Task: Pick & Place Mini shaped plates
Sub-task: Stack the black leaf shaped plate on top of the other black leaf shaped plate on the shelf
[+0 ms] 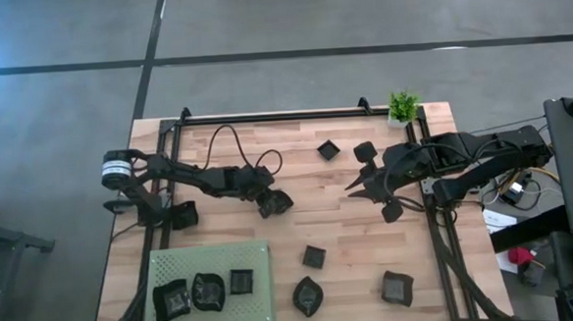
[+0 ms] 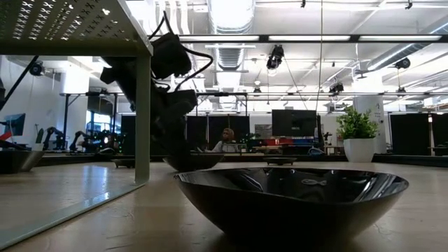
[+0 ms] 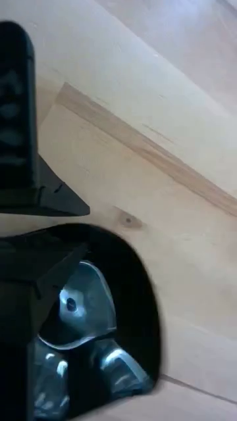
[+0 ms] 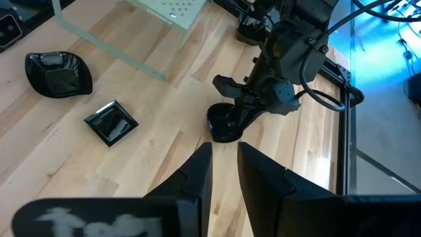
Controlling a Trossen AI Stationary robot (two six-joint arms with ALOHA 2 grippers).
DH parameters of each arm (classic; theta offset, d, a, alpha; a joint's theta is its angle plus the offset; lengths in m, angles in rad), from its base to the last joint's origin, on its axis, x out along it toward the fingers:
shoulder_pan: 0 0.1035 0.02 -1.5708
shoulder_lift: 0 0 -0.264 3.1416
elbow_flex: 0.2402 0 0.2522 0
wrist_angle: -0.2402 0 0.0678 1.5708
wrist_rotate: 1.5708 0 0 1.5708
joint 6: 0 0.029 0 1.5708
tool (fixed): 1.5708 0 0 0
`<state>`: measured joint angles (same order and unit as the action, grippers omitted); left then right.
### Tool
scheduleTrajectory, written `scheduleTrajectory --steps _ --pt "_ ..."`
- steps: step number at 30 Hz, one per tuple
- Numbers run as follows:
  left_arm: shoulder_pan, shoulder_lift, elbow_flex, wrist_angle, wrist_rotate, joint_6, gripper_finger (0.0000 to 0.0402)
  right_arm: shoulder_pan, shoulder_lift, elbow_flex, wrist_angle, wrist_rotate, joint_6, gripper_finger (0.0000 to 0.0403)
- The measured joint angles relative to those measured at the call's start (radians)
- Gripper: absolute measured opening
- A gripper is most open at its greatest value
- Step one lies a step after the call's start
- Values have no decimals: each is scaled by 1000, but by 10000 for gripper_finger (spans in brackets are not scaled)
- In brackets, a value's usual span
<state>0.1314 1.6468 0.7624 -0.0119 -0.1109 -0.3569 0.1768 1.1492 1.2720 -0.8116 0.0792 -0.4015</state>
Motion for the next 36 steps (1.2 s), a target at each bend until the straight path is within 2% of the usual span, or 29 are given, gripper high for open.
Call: scheduleTrajectory --steps 5,20,31,36 --pt "0 -6 0 4 45 -14 67 0 0 -1 0 0 0 75" --pt "0 0 0 2 45 -14 67 0 -1 -1 0 0 -2 68" --pt "-1 0 0 1 46 -18 67 0 -1 -1 0 0 -1 77" --pt "-1 0 0 1 47 -18 45 0 -1 -1 0 0 -2 70"
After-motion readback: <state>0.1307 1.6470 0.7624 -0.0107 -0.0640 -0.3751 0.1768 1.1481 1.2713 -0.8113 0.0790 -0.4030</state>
